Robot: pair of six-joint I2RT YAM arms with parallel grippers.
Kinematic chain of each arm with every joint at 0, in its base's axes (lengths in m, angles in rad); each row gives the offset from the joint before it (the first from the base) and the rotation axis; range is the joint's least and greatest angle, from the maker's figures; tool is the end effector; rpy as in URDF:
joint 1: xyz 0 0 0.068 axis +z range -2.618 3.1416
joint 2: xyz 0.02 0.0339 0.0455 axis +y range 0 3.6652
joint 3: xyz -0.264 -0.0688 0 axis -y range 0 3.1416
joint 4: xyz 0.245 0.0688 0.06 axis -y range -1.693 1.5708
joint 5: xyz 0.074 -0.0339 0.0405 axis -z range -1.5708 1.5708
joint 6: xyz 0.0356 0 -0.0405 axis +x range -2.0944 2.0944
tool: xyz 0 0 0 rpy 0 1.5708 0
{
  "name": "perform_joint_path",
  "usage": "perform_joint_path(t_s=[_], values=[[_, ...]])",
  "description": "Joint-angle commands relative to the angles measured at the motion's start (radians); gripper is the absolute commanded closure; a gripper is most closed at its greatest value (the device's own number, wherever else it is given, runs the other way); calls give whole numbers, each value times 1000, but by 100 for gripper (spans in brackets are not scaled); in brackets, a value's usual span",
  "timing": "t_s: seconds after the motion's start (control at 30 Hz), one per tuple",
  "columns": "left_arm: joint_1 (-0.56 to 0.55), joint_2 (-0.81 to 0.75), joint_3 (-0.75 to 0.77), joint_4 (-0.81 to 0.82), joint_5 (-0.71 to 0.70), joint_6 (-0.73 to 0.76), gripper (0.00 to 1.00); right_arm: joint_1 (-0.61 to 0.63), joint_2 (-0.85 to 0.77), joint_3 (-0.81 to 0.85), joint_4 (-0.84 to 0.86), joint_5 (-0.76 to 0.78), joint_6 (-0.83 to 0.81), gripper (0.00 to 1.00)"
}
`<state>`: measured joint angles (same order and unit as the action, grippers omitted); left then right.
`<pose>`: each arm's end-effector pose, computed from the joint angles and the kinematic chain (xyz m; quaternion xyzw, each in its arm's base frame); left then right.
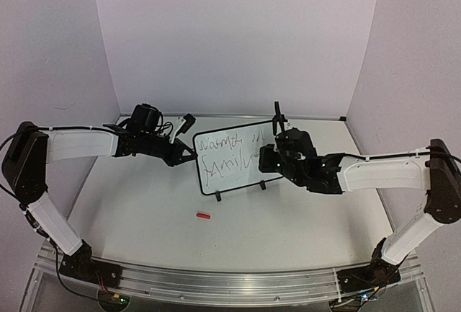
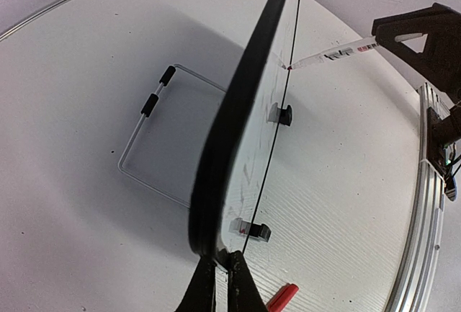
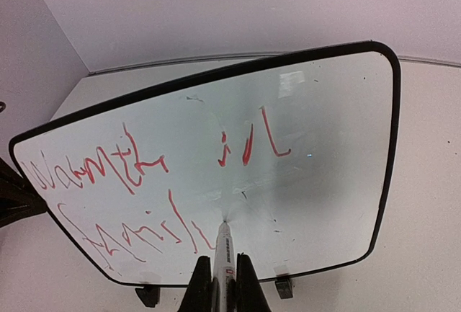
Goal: Write a sentence on the whiteboard
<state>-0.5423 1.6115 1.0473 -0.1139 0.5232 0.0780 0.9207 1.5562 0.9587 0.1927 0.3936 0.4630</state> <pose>0.2919 -0.1966 0.2312 0.3723 0.7957 -0.3230 0.3521 0.2231 0.2709 0.2472 -0.0809 0.8218 0.2187 0.5199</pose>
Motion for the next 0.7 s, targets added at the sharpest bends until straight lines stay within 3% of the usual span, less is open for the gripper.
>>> perform_joint_path(t_s=[0.0,0.67], values=[[0,35,28,-45,-50,38,100,-3,17,41,31,0,-13,100],[1,34,30,-47,-52,39,100,-3,88,42,2,-50,26,100]])
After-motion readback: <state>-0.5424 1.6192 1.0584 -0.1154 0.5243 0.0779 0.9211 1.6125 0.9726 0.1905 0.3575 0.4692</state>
